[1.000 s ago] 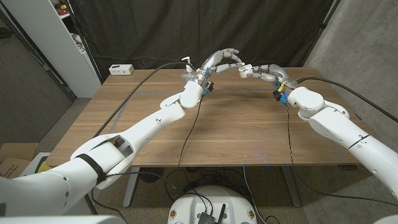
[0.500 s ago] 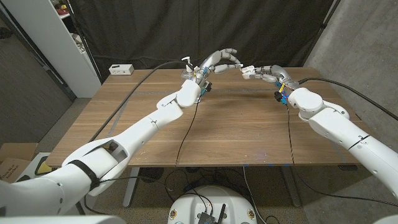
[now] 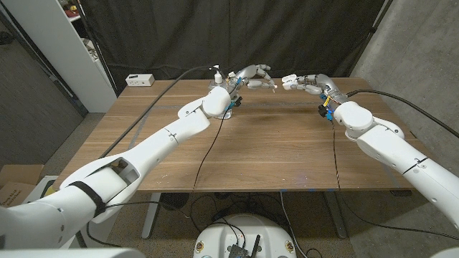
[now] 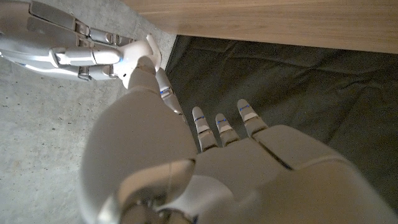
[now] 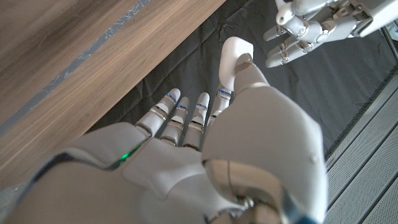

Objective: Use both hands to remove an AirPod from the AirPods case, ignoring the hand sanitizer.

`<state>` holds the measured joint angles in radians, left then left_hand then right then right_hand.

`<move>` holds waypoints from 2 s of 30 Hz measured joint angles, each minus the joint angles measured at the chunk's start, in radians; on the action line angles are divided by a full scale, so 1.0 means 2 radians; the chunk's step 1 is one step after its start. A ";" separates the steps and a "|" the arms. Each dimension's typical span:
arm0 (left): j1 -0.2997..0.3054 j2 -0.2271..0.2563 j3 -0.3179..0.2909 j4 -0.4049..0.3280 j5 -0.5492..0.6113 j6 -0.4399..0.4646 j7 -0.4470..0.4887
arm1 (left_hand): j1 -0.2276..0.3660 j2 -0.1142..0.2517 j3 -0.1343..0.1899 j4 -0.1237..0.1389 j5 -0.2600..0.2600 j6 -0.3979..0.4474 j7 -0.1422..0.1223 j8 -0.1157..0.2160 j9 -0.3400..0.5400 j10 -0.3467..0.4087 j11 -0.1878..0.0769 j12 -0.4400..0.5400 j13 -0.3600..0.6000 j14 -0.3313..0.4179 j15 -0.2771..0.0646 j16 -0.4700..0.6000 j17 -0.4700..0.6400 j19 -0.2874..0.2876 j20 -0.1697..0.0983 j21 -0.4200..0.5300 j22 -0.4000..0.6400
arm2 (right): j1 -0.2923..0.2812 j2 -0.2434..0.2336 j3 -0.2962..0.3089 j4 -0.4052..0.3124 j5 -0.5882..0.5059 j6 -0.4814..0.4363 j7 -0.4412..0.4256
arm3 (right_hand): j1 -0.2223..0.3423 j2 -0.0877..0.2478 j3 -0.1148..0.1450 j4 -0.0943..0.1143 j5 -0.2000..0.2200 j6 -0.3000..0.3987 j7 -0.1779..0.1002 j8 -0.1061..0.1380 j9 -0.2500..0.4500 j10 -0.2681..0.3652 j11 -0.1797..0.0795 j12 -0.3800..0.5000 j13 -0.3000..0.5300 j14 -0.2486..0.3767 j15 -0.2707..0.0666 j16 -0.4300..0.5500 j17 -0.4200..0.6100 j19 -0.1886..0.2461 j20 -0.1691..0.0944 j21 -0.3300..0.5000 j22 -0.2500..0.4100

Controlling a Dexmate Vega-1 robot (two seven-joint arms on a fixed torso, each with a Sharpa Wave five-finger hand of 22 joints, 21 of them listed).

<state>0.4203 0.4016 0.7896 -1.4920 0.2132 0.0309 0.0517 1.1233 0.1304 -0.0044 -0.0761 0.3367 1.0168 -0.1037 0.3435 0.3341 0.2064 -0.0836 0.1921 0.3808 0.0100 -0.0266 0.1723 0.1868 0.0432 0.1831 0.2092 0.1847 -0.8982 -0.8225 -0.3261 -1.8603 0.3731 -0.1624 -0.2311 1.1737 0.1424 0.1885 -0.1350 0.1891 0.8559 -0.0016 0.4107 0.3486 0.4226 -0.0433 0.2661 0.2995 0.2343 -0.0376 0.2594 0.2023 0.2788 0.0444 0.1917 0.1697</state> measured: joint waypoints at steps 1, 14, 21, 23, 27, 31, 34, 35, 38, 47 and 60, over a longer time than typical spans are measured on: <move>-0.004 0.000 0.003 0.000 0.000 0.003 -0.004 | 0.000 0.000 0.000 0.000 0.000 0.001 0.001 0.000 0.000 -0.003 0.001 0.000 -0.001 -0.006 0.000 -0.002 0.000 -0.004 0.000 0.000 -0.001 | 0.000 0.000 0.000 0.000 0.000 0.000 -0.002 | 0.000 0.000 0.000 0.000 0.000 0.000 0.000 0.000 0.000 0.000 0.000 0.000 0.000 0.000 0.000 0.000 0.000 0.000 0.000 0.000 0.000; -0.070 -0.007 0.063 0.012 0.024 0.081 -0.095 | 0.007 0.003 -0.010 0.004 0.002 0.007 0.000 -0.004 0.000 -0.029 0.006 -0.002 -0.016 -0.037 0.012 -0.004 -0.005 -0.032 0.011 -0.012 -0.002 | -0.010 0.001 0.008 -0.003 0.000 0.005 -0.008 | -0.001 0.001 -0.001 -0.001 -0.001 0.000 0.000 0.000 0.000 0.000 0.000 0.000 0.002 0.000 0.000 0.000 0.000 0.000 0.000 0.000 0.000; -0.100 -0.014 0.091 0.020 0.040 0.130 -0.162 | 0.007 0.003 -0.010 0.003 0.002 0.007 0.000 -0.006 0.000 -0.032 0.003 -0.002 -0.020 -0.042 0.012 -0.001 -0.005 -0.036 0.014 -0.012 -0.002 | -0.013 0.002 0.011 -0.003 0.003 0.007 -0.006 | -0.001 0.001 -0.001 -0.001 -0.002 0.000 0.000 0.000 0.000 0.000 0.000 0.000 0.002 0.000 0.000 0.000 0.000 0.000 0.000 0.000 0.000; -0.107 -0.015 0.098 0.022 0.043 0.138 -0.172 | 0.007 0.003 -0.012 0.005 0.002 0.007 0.000 -0.008 0.000 -0.035 0.006 -0.002 -0.021 -0.045 0.010 -0.001 -0.005 -0.041 0.014 -0.012 -0.002 | -0.013 0.001 0.011 -0.003 0.004 0.007 -0.004 | -0.001 0.001 -0.001 -0.001 -0.002 0.000 0.000 0.000 0.000 0.000 0.000 0.000 0.002 0.000 0.000 0.000 0.000 0.000 0.000 0.000 0.000; -0.126 -0.019 0.120 0.026 0.057 0.160 -0.199 | 0.007 0.003 -0.012 0.005 0.002 0.008 -0.001 -0.008 0.000 -0.035 0.006 -0.002 -0.023 -0.045 0.010 -0.001 -0.005 -0.043 0.014 -0.012 -0.002 | -0.013 0.000 0.012 -0.002 0.007 0.007 0.000 | -0.001 0.001 -0.001 -0.001 -0.002 0.000 0.000 0.000 0.000 0.000 0.000 -0.002 0.002 0.003 -0.003 0.000 0.000 0.000 0.000 0.000 0.000; -0.137 -0.023 0.135 0.029 0.070 0.175 -0.215 | 0.011 0.003 -0.013 0.006 0.002 0.008 -0.001 -0.010 0.000 -0.037 0.003 0.000 -0.026 -0.045 0.010 0.001 -0.005 -0.043 0.014 -0.012 -0.002 | -0.013 -0.001 0.012 -0.001 0.010 0.007 0.004 | -0.001 0.001 -0.001 -0.001 -0.002 -0.001 -0.001 0.000 0.000 0.000 0.000 -0.002 0.002 0.003 -0.003 0.000 0.000 0.000 0.000 0.000 0.000; -0.146 -0.026 0.147 0.033 0.079 0.186 -0.228 | 0.012 0.003 -0.016 0.005 0.002 0.008 -0.001 -0.011 0.000 -0.037 0.003 0.000 -0.028 -0.045 0.010 0.001 -0.005 -0.043 0.014 -0.012 -0.002 | -0.012 -0.001 0.013 0.000 0.014 0.007 0.008 | -0.001 0.001 -0.001 -0.001 0.000 -0.001 -0.001 0.000 0.000 0.000 0.000 -0.002 0.002 0.003 -0.003 0.000 0.000 0.000 0.000 0.000 0.000; -0.150 -0.028 0.152 0.036 0.083 0.191 -0.235 | 0.012 0.003 -0.016 0.005 0.002 0.008 -0.001 -0.011 0.000 -0.037 0.003 0.001 -0.029 -0.045 0.010 0.002 -0.005 -0.043 0.014 -0.012 -0.002 | -0.011 -0.002 0.013 0.001 0.015 0.007 0.010 | -0.001 0.000 -0.001 -0.001 0.000 -0.001 -0.001 0.000 0.000 0.000 0.000 -0.002 0.002 0.003 -0.003 0.000 0.000 0.000 0.000 0.000 0.000; -0.158 -0.033 0.161 0.044 0.088 0.195 -0.244 | 0.012 0.002 -0.017 0.006 0.002 0.008 -0.001 -0.011 0.000 -0.035 0.002 0.003 -0.030 -0.043 0.008 0.003 -0.005 -0.043 0.014 -0.012 -0.002 | -0.009 -0.003 0.013 0.002 0.016 0.007 0.013 | -0.001 0.000 -0.001 -0.001 0.000 -0.001 -0.001 0.000 0.000 0.000 0.000 -0.002 0.002 0.003 -0.003 0.000 0.002 0.000 0.000 0.000 0.000; -0.171 -0.048 0.181 0.075 0.094 0.197 -0.261 | 0.014 0.003 -0.019 0.007 0.001 0.008 -0.001 -0.013 0.000 -0.035 0.002 0.004 -0.035 -0.041 0.005 0.005 -0.005 -0.043 0.014 -0.008 -0.002 | -0.007 -0.007 0.013 0.005 0.022 0.009 0.023 | -0.001 0.000 -0.001 -0.001 0.000 -0.001 -0.001 0.000 0.000 0.000 0.000 -0.002 0.002 0.003 -0.003 0.000 0.003 0.000 0.000 0.000 0.000; -0.169 -0.053 0.195 0.095 0.108 0.199 -0.251 | 0.014 0.003 -0.023 0.008 0.001 0.011 -0.005 -0.016 0.000 -0.028 -0.006 0.008 -0.042 -0.033 -0.003 0.006 -0.005 -0.035 0.010 -0.008 -0.002 | -0.009 -0.010 0.013 0.004 0.027 0.009 0.026 | 0.000 0.001 -0.004 0.000 0.000 -0.001 -0.001 0.000 0.000 0.003 -0.003 -0.004 0.005 0.003 -0.003 0.000 0.002 0.000 0.000 0.000 0.000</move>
<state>0.0833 0.2964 1.1795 -1.3023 0.4283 0.4280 -0.4513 1.1522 0.1355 -0.0499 -0.0610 0.3388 1.0396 -0.1130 0.3125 0.3342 0.1501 -0.0948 0.2078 0.2975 -0.0552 -0.0325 0.1851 0.1770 -0.0277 0.2034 0.1939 0.1815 -0.9163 -0.8426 -0.3003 -1.8515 0.4265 -0.1449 -0.1793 1.1740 0.1450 0.1803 -0.1349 0.1892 0.8541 -0.0034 0.4107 0.3486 0.4280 -0.0487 0.2585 0.3091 0.2397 -0.0429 0.2594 0.2072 0.2788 0.0444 0.1917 0.1697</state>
